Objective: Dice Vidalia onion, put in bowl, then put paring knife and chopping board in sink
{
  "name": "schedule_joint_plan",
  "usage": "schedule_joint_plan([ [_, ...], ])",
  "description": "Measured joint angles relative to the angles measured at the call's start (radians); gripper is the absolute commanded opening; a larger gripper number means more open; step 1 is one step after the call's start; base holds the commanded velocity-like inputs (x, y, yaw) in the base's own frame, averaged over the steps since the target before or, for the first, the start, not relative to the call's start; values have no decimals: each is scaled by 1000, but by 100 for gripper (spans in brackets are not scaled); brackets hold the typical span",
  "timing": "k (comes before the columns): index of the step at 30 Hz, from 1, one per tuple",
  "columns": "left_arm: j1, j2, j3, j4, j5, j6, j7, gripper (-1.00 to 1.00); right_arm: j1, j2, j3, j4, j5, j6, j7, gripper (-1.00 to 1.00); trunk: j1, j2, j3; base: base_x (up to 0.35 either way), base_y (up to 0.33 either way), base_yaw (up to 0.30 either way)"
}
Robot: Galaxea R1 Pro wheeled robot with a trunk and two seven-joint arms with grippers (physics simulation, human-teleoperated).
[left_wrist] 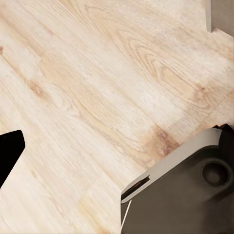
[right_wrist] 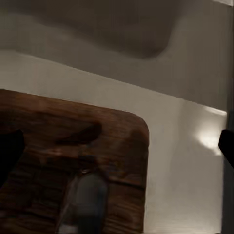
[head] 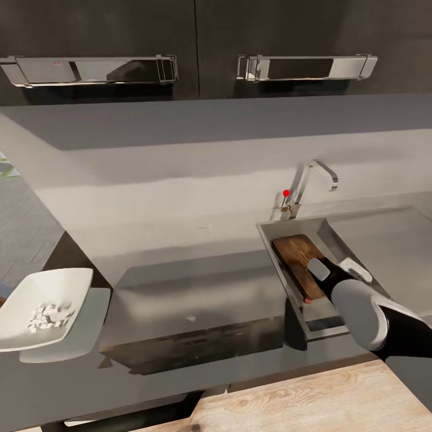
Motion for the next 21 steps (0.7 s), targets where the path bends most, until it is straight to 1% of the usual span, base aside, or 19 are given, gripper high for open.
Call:
schedule_joint_plan([
  [1,0,0,0,0,0,0,0,100,0,0,4,-44,3,35,0,100,0,0,0,0,0,0],
  [2,0,0,0,0,0,0,0,100,0,0,4,-69,3,57,1,100,0,0,0,0,0,0],
  [7,0,0,0,0,0,1,0,100,-1,3,17,-325,1,311,1,100,0,0,0,0,0,0],
  [8,0,0,0,0,0,1,0,100,-1,3,18,-374,2,353,1,100,0,0,0,0,0,0],
  [9,0,0,0,0,0,1,0,100,0,2,18,-399,1,374,1,100,0,0,0,0,0,0],
  [10,0,0,0,0,0,1,0,100,0,2,21,-440,2,415,3,100,0,0,0,0,0,0],
  [11,0,0,0,0,0,1,0,100,0,1,28,-479,3,458,6,100,0,0,0,0,0,0],
  [12,0,0,0,0,0,1,0,100,0,0,43,-514,3,502,13,100,0,0,0,0,0,0],
  [13,0,0,0,0,0,1,0,100,0,-2,67,-545,3,544,27,100,0,0,0,0,0,0],
  [14,0,-1,0,0,0,1,0,100,0,-4,80,-559,3,564,38,100,0,0,0,0,0,0],
  [15,0,-1,0,0,0,1,0,100,0,-16,115,-585,5,610,86,100,0,0,0,0,0,0],
  [16,0,0,0,0,0,1,-1,100,0,-68,147,-604,12,658,223,100,0,0,0,0,0,0],
  [18,0,0,0,0,0,1,-1,100,1,-128,181,-607,14,681,386,100,0,0,0,0,0,0],
  [19,0,0,0,0,0,1,-1,100,1,-156,204,-605,26,686,474,100,0,0,0,0,0,0],
  [20,0,0,0,0,0,1,-1,100,1,-170,217,-603,35,688,521,100,0,0,0,0,0,0],
  [21,0,0,0,0,0,1,-1,100,1,-197,240,-599,64,691,608,100,0,0,0,0,0,0],
])
